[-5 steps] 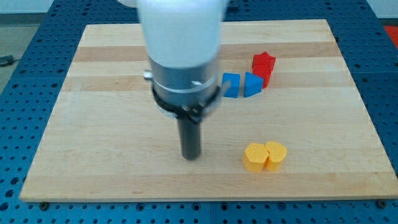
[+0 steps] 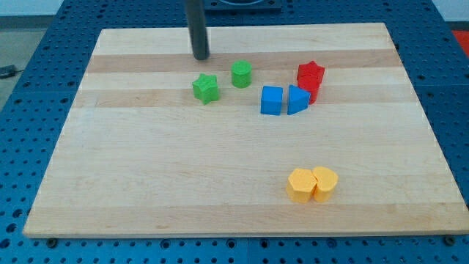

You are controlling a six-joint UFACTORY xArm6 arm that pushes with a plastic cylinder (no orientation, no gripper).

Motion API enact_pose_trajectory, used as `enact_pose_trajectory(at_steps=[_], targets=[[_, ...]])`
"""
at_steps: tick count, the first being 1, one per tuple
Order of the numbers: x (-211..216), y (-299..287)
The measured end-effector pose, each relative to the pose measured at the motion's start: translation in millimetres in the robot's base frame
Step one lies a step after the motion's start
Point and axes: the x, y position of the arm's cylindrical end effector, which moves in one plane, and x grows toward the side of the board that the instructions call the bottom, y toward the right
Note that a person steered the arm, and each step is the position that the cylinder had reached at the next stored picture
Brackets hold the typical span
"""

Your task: Move the green star towards the bottom center of the board

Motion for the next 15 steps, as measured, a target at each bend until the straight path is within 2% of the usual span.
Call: enact_pose_trajectory(at_steps=[1, 3, 7, 9, 10, 11, 12, 15], targets=[[36, 14], [104, 6], [106, -112], [169, -123], [183, -99], [171, -101], [147, -142], [144, -47]])
